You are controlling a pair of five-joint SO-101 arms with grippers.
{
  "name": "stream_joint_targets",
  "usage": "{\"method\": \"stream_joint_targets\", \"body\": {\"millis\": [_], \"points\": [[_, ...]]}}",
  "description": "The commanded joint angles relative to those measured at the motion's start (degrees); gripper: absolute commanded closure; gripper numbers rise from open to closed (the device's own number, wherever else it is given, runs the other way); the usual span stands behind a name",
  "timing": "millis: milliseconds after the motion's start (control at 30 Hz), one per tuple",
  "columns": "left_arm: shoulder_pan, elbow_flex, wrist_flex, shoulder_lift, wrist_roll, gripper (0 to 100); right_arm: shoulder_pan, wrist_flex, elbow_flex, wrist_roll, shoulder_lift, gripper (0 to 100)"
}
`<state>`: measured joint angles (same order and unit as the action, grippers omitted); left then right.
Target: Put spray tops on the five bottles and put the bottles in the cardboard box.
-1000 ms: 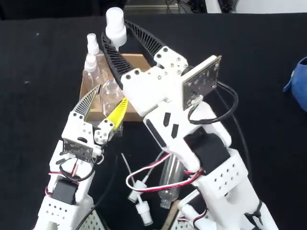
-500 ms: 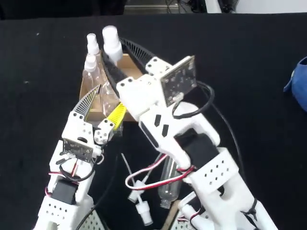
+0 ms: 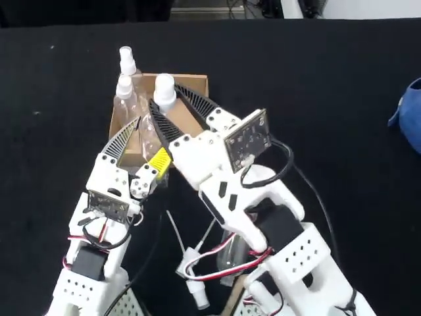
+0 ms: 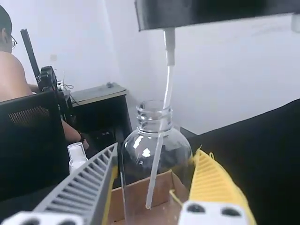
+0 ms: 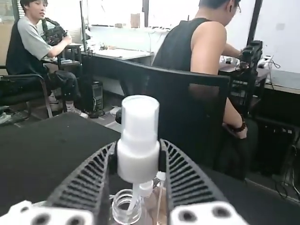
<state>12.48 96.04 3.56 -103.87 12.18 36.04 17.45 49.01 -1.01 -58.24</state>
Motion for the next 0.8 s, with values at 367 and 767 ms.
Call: {"method": "stream_joint_targets", "body": {"millis": [367, 767], "points": [[0.13, 1.27, -1.32, -0.88, 0.70, 97, 4.40, 11.25, -12.09, -0.53, -2.33, 83.6], [-0.84, 1.27, -0.88, -0.79, 0.35, 97, -24.53, 27.25, -10.77, -0.09, -2.33, 83.6]]}}
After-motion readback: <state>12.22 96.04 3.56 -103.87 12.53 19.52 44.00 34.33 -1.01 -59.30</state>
